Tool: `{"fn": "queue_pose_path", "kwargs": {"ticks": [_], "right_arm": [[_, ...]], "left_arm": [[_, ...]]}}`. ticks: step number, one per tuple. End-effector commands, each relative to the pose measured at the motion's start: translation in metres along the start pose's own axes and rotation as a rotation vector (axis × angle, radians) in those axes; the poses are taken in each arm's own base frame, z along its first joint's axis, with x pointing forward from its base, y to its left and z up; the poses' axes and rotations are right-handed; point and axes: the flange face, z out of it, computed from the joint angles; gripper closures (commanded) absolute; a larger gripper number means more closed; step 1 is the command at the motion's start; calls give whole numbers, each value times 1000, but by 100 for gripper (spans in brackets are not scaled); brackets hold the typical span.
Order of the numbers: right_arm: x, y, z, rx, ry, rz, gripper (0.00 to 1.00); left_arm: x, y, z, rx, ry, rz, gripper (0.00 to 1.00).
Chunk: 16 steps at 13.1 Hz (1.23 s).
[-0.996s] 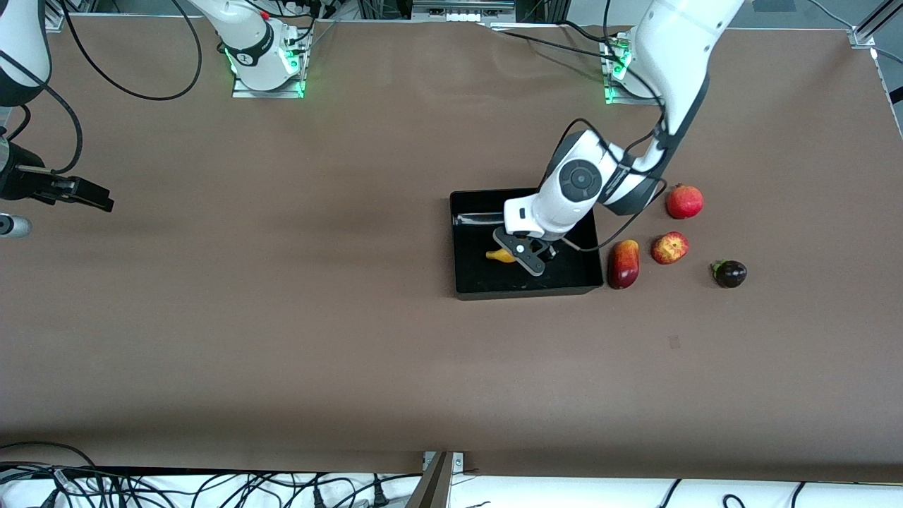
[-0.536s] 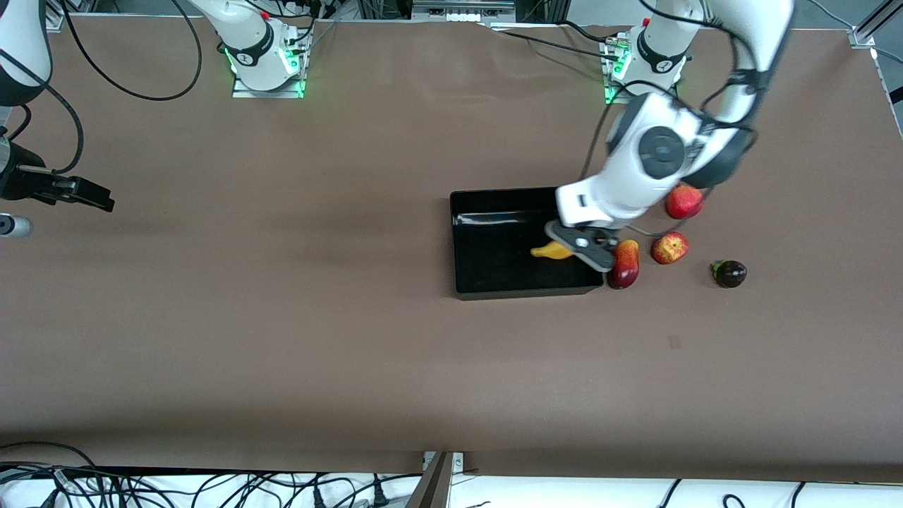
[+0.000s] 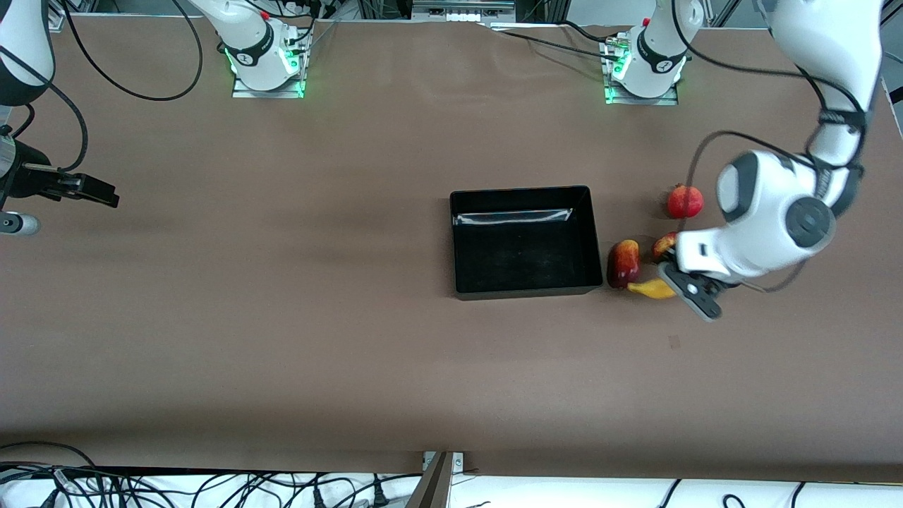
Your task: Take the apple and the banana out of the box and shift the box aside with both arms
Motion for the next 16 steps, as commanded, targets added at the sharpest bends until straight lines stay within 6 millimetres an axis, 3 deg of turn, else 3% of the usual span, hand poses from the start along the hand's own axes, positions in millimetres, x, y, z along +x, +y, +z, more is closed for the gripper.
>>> {"fn": "queue_pose_path", "kwargs": {"ticks": [1,4,6,7,8,13,16], "right_arm": [[-3,-1,-5,-2,-7,1,0],[-3,-1,-5,-2,-14,1,0],[-3,-1,-5,-2,-14,3,0],[-4,-1,-6,0,-12,3,0],[-4,0,-6,0,-12,5,0],[-4,-1,-5,1,-17,5,0],[-6,-1,-5,3,-27,7,0]], "left_arm": [[4,-28,34,27,-3,87,100],[3,-36,69,79,-14,125,100],[3,-37,76,83,-9,124,100],[3,-36,77,83,-11,125,32],[5,-36,69,86,6,116,0],[1,-15,-24,129,14,104,0],[-2,-12,-16,94,-14,110,0]]}}
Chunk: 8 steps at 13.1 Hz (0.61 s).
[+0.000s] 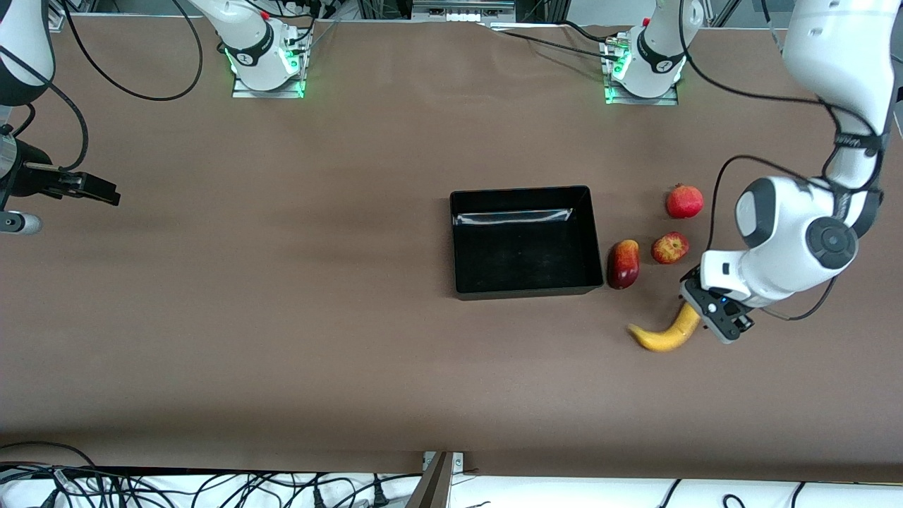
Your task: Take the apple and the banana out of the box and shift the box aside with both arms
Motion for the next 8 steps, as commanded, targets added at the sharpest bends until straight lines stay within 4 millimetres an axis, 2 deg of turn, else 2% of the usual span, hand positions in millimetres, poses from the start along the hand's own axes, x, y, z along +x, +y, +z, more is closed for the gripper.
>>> {"fn": "queue_pose_path", "kwargs": {"ticks": [1,2,5,6,8], "right_arm": [[-6,0,-6,5,-19,8,0],[-6,0,-7,3,-17,8,0],[-4,-2,-3,2,-26,-12,0],[-8,-9,1,4,-65,-25,0],[-12,-66,2,11,-103,-99,0]], "left_arm": [[-5,10,4,-13,-19,2,0],[-6,15,-5,-31,-33,3,0],[-21,48,-62,-94,-79,-59,0],[-24,59,-77,-114,-97,-65,0],[-27,74,-103,-122,-115,-112,0]]}}
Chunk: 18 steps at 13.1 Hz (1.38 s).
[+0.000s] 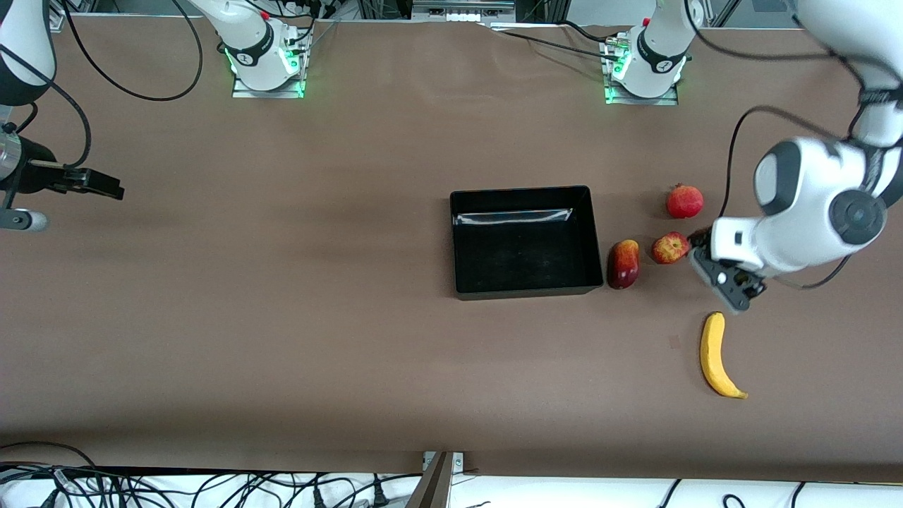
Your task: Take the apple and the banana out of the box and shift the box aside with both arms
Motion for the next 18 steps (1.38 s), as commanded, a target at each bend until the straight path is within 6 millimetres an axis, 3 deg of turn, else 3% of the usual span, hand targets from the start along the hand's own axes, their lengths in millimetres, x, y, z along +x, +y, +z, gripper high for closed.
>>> {"fn": "queue_pose_path", "kwargs": {"ticks": [1,2,4,6,9,10,11,13,16,17,18], "right_arm": [[2,-77,2,0,-18,-110,0],[15,-120,8,37,8,-173,0],[41,-186,22,128,25,-235,0],[50,-273,39,191,43,-227,0],[28,-409,78,227,144,-109,0],[19,-439,92,240,159,-69,0],[8,-466,103,259,171,-19,0],[-22,-523,150,236,172,-66,0],[-35,-561,221,203,189,-121,3],[-39,-572,243,203,211,-140,8],[-39,-576,260,204,228,-154,26]], "left_arm": [[-15,40,-40,-1,-1,-91,0],[-20,50,-63,11,3,-149,0],[-35,73,-110,36,16,-301,0],[-57,101,-157,58,27,-503,0],[-78,125,-199,76,34,-713,0],[-81,126,-209,73,31,-785,0],[-80,128,-213,68,40,-830,0],[-83,132,-219,71,53,-858,0],[-90,126,-224,72,66,-875,0],[-90,124,-223,70,63,-874,0],[-89,125,-224,78,58,-862,0]]}}
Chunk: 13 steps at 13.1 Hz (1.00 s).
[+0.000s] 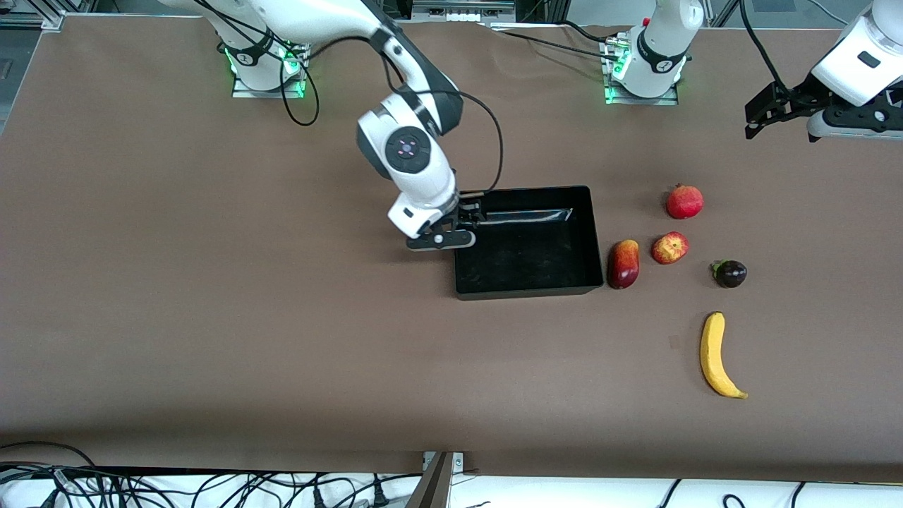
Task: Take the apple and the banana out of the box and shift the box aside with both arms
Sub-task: 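Grip the rim of the black tray with the right gripper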
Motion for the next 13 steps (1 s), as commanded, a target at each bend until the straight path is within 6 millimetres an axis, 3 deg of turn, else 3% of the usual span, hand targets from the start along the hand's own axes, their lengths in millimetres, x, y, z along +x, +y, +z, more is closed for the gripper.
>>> {"fn": "queue_pose_path", "kwargs": {"ticks": [1,2,5,7,9,11,13], "right_arm": [[-10,-5,39,-23,26,-55,73],[-14,1,49,-39,10,-55,100],[-15,7,58,-54,-3,-57,100],[-12,7,51,-50,3,-54,100],[-5,10,19,-52,6,-37,100],[9,31,-27,-97,-16,-13,100],[33,77,-86,-145,-43,6,100]], "left_arm": [[0,3,-7,2,-2,10,0],[1,-4,-8,-1,2,7,0],[1,-13,-22,-5,30,21,0],[0,-14,-23,-4,30,21,0],[0,-16,-24,-5,32,16,0],[0,-16,-25,-5,33,16,0],[1,-10,-24,-3,32,28,0]]}}
